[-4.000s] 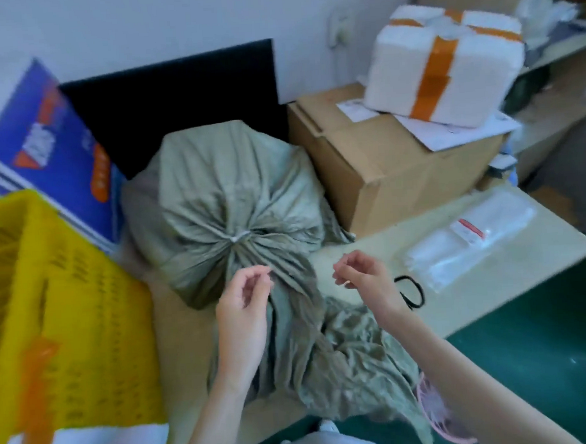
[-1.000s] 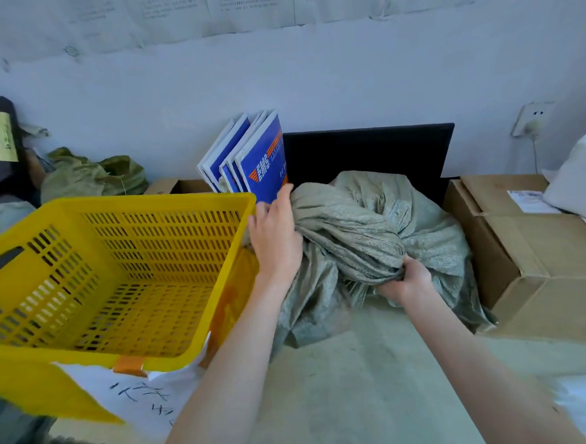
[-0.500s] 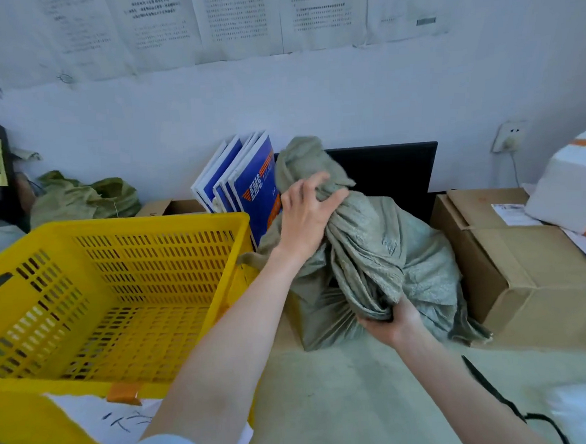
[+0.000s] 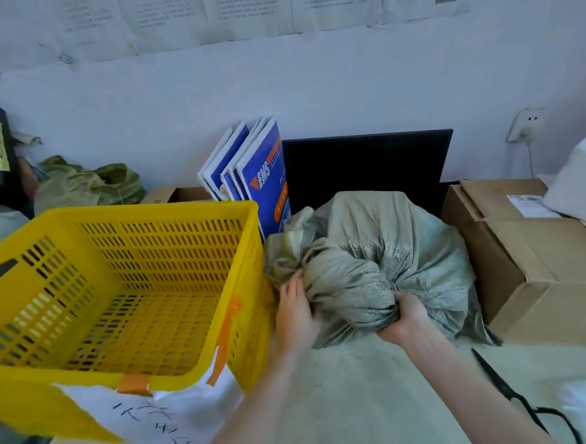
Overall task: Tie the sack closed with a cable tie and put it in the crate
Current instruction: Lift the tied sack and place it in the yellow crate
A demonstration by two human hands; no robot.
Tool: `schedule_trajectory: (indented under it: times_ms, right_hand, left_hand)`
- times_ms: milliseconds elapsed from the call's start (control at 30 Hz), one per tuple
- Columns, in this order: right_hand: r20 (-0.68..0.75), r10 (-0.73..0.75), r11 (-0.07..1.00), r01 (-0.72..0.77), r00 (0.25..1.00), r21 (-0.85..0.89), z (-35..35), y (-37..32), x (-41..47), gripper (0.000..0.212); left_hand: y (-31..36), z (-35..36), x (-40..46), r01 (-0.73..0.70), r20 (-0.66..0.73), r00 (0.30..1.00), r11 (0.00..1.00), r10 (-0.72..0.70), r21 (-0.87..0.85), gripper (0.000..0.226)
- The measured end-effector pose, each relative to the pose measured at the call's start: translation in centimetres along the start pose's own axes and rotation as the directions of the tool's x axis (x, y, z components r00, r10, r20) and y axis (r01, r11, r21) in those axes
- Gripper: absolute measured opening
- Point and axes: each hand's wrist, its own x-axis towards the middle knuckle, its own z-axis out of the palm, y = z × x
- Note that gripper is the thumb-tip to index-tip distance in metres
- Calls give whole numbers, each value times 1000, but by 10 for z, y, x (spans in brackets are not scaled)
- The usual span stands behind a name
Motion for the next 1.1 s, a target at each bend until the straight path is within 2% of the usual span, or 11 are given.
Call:
schedule_trajectory:
  times_ms: [167, 267, 433, 533, 667, 733, 800, 867, 967, 1033, 1100]
  right_hand:
    - [-41, -33, 997, 30, 999, -67, -1, 7, 3, 43]
    - [-9, -65, 995, 64, 998, -77, 0, 9, 4, 44]
    - [4, -86, 986, 86, 996, -146, -3, 10, 4, 39]
    - [17, -103, 968, 104, 995, -229, -8, 12, 3, 35]
    - [-20, -157, 911, 137, 987, -388, -19, 6, 8, 30]
    - [-50, -199, 802, 133, 979, -582, -27, 0, 5, 31]
    - [-55, -246, 573, 99, 968, -814, -35, -11, -1, 34]
    - [-33, -334, 404, 111, 942, -908, -40, -27, -5, 38]
    - [69, -609, 223, 254, 790, -941, -44, -56, -2, 44]
    - [112, -740, 114, 288, 663, -951, -46, -74, 2, 35]
    - [74, -790, 97, 243, 608, -965, -49, -87, 12, 36]
  left_hand:
    - [-2, 2, -23, 88, 74, 994, 979, -75, -182, 115]
    - [2, -3, -22, -56, 152, 986, 991, 74, -122, 121]
    - [11, 11, -10, -82, 174, 984, 976, 46, 204, 96]
    - [14, 13, 7, 18, 112, 992, 957, -52, 290, 83]
    - [3, 5, 17, 31, 90, 994, 958, -58, 285, 59]
    - [-5, 1, 19, 47, 68, 996, 972, -64, 231, 53]
    - [-9, -1, 19, 31, 45, 998, 982, -40, 184, 51]
    - [-9, -2, 17, -2, 16, 1000, 997, 1, 73, 48]
    - [-10, -2, 10, -5, -1, 1000, 973, 5, -232, 47]
    - [-10, -5, 4, 57, 53, 998, 911, -38, -409, 48]
    - [-10, -11, 1, 151, 136, 987, 815, -89, -560, 46]
